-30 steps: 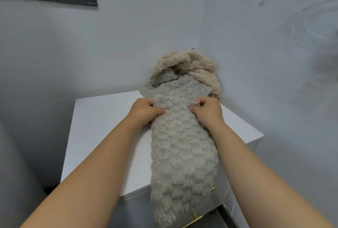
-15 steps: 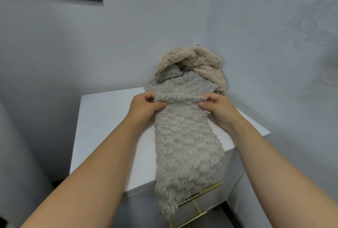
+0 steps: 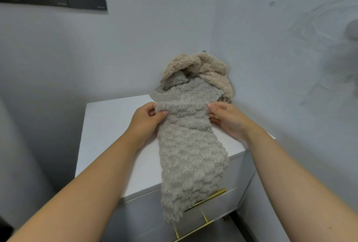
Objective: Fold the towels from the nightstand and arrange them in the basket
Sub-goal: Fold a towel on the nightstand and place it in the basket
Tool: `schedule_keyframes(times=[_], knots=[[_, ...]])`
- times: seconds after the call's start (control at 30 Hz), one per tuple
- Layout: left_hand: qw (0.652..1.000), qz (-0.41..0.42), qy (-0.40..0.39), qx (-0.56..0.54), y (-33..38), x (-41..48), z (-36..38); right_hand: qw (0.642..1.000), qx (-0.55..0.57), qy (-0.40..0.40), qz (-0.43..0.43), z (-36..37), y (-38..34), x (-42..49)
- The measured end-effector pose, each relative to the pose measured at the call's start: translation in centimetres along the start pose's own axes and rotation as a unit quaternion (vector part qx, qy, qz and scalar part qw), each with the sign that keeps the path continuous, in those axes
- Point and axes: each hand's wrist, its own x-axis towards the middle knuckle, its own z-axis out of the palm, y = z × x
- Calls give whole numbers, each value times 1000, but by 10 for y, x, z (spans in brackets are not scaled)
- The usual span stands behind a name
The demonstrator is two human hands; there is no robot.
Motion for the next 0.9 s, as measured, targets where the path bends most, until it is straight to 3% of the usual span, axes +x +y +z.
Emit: schedule_keyframes(times=[0.23,0.4,0.5,0.7,0.77,0.9], knots=[[998,-14,60,2,0,4,2,980,-175,-24,89,11,-21,2],[997,-30,16,-67,0,6,-3,975,-183,-25,126,14,-24,10],[996,-39,18,-82,1,7,-2,983,-128,21,127,16,-18,14],[995,-98,-4,-4,3,14,0,967,-99,208,109,15,-3,25],[996,-88,-4,26,0,14,2,965,-106,214,107,14,1,27],[991,-39,69,110,-9,18,3,967,-78,214,111,13,1,25]])
